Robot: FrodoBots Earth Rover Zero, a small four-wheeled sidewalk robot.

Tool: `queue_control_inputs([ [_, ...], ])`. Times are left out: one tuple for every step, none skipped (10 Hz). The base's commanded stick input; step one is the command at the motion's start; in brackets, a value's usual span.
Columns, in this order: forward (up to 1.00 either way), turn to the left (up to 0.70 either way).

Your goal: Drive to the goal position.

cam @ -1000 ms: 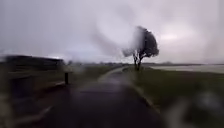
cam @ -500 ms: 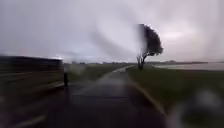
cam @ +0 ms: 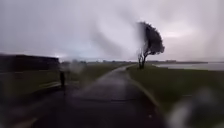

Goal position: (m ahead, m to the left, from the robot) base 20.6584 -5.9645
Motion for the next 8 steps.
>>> queue_control_inputs([
  [0.7,0.0],
  [0.7,0.0],
  [0.7,0.0],
  [0.7,0.0],
  [0.7,0.0],
  [0.7,0.0],
  [0.7,0.0],
  [0.7,0.0],
])
